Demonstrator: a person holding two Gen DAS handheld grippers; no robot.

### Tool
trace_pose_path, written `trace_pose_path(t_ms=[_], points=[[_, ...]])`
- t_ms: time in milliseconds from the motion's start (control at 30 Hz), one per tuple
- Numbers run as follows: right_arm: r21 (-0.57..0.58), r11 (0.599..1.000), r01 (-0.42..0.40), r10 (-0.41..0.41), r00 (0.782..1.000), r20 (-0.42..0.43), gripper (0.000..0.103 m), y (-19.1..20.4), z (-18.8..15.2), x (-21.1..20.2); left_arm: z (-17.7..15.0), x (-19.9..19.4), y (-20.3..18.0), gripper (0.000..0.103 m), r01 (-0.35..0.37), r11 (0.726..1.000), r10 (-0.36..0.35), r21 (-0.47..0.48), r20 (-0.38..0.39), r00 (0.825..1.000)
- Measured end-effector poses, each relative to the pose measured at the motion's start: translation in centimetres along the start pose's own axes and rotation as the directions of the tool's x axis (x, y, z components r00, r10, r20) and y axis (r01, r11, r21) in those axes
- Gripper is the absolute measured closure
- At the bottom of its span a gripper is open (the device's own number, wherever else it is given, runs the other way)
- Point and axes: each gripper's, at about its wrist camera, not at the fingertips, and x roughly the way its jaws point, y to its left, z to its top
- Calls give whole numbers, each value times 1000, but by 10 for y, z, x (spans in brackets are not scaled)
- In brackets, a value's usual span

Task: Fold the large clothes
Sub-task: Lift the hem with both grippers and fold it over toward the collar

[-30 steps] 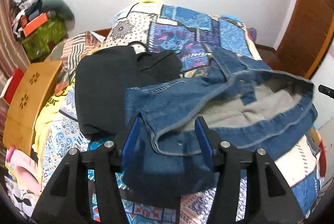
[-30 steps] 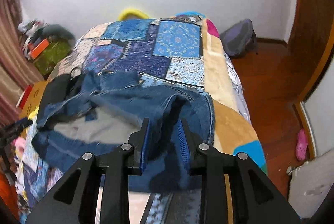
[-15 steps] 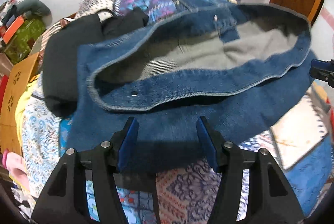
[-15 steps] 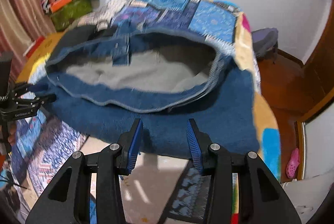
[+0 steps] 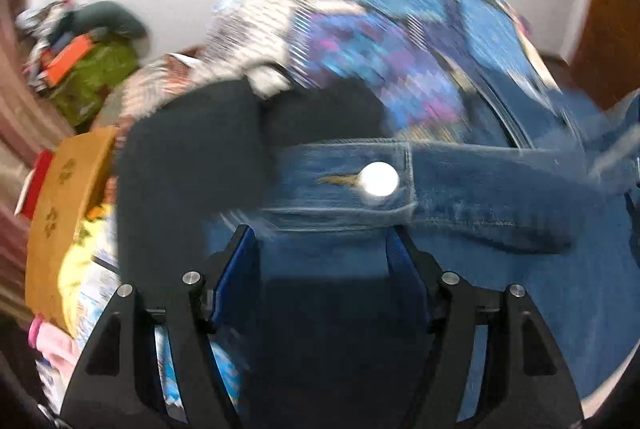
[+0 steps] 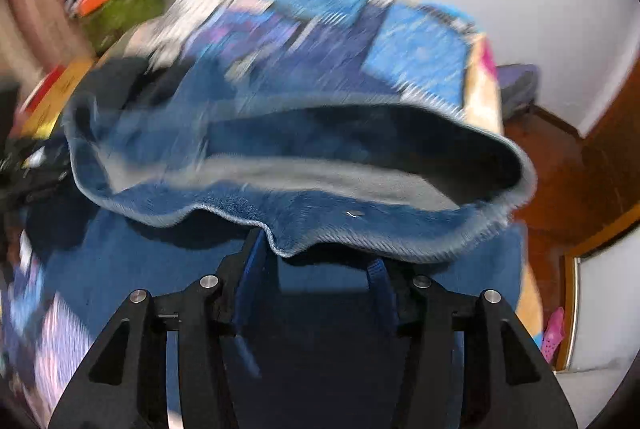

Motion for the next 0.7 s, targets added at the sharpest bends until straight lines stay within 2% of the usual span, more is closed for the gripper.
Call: trace_pose_path(t_ms=[67, 200, 367, 467, 567, 633, 700], points=[[91, 996, 13, -17, 999, 51, 56, -11, 18, -1, 14, -5, 14, 35, -42, 997, 45, -61, 45, 998], [142, 990, -20, 8, 996, 90, 56, -11, 28, -9, 18, -18, 27, 35, 46, 992, -37, -121, 74, 997], [60, 998, -36, 30, 996, 85, 56, 10, 9, -21, -2, -27, 5, 35, 93, 994, -91, -58, 50, 995], [-12, 999, -52, 53, 997, 58, 56, 28, -4, -25, -19, -29, -15, 35, 154, 988, -154, -15, 9, 988], [-69, 994, -81, 82, 996, 18, 46, 45, -19, -25, -41, -33, -36, 35, 207, 978, -206, 21, -32, 978], [-101, 988, -113, 111, 993, -25, 46, 54, -31, -20, -54, -33, -48, 35, 230, 972, -228, 34, -63, 972], [-117, 987, -113, 105, 992, -70, 46, 57, -41, -13, -66, -31, -56, 35, 242, 969, -238, 42, -89, 967]])
